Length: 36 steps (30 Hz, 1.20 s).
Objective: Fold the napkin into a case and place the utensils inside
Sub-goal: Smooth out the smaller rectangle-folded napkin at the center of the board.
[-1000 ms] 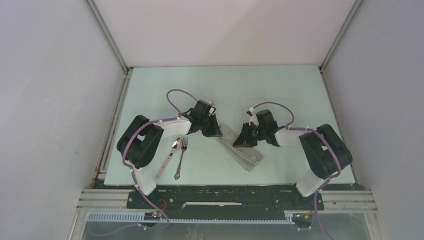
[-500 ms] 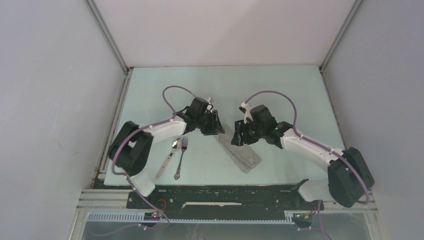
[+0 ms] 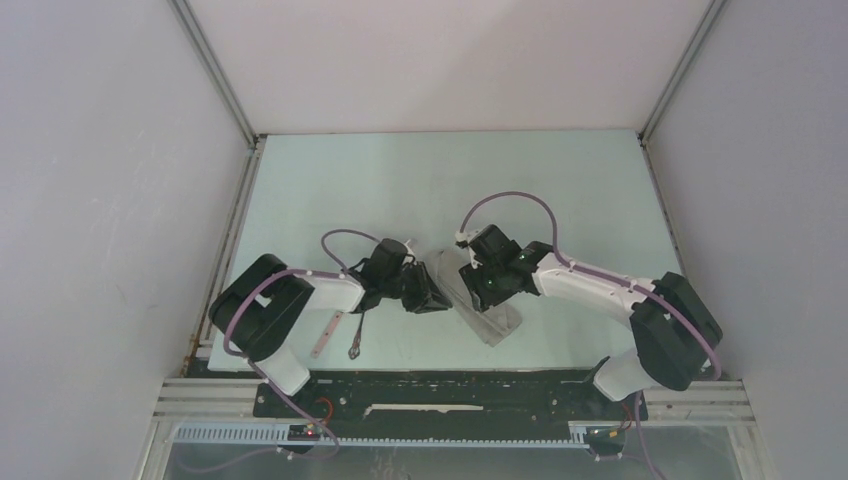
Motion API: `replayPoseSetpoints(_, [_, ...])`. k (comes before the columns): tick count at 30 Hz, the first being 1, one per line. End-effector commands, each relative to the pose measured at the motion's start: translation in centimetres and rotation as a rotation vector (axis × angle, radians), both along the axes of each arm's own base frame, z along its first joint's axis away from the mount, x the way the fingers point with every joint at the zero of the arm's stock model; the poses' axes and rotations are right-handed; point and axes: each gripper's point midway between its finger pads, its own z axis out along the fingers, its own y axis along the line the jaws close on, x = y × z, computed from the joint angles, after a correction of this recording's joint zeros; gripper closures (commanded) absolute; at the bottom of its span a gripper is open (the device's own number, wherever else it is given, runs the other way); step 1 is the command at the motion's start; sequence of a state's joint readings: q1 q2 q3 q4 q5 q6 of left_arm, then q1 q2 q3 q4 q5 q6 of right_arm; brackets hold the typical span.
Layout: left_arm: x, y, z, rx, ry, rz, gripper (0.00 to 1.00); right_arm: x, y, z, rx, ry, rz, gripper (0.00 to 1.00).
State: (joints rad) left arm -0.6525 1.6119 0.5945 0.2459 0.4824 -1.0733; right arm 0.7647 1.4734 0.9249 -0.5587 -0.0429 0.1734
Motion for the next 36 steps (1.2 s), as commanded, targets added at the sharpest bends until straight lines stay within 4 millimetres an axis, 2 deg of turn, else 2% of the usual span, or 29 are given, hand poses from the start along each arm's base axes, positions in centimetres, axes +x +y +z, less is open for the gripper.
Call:
replayPoseSetpoints(1, [0.7, -3.5, 2.1, -0.138, -0.033, 0.008, 0.76, 0.7, 0.9, 0.0, -0.049, -0.073, 0.050, 0.45])
replayPoseSetpoints(6, [0.4, -3.3, -0.2, -0.079, -0.011, 0.047, 0.74, 0.7, 1.2, -1.0, -0.095, -0.094, 0.063, 0.45])
replayPoseSetpoints(12, [0.5, -2.8, -1.9, -0.037, 0.052, 0.100, 0.68, 0.9, 1.5, -2.1, -0.155, -0.139, 0.069, 0.48])
replayPoseSetpoints(20, [0.0, -2.4, -3.6, 0.033, 0.100, 0.114, 0.81, 0.7, 2.2, -2.9, -0.184, -0.174, 0.082, 0.59])
replayPoseSetpoints(23, [-0.1, -2.4, -3.9, 0.039, 0.105, 0.113, 0.86, 0.8, 2.2, -3.0, -0.195, -0.185, 0.070, 0.69])
replayPoseSetpoints(26, [-0.1, -2.4, -4.1, 0.043, 0.103, 0.114, 0.87, 0.8, 2.2, -3.0, -0.196, -0.188, 0.062, 0.77])
replayPoseSetpoints(29, [-0.1, -2.4, -4.2, 0.043, 0.104, 0.117, 0.87, 1.0, 2.0, -3.2, -0.210, -0.194, 0.054, 0.66])
replayPoseSetpoints(34, [-0.2, -2.4, -4.2, 0.042, 0.105, 0.118, 0.87, 0.9, 2.3, -3.9, -0.217, -0.189, 0.066, 0.65])
replayPoseSetpoints(36, [-0.2, -2.4, -4.2, 0.042, 0.103, 0.119, 0.87, 0.9, 2.3, -4.1, -0.223, -0.189, 0.063, 0.71])
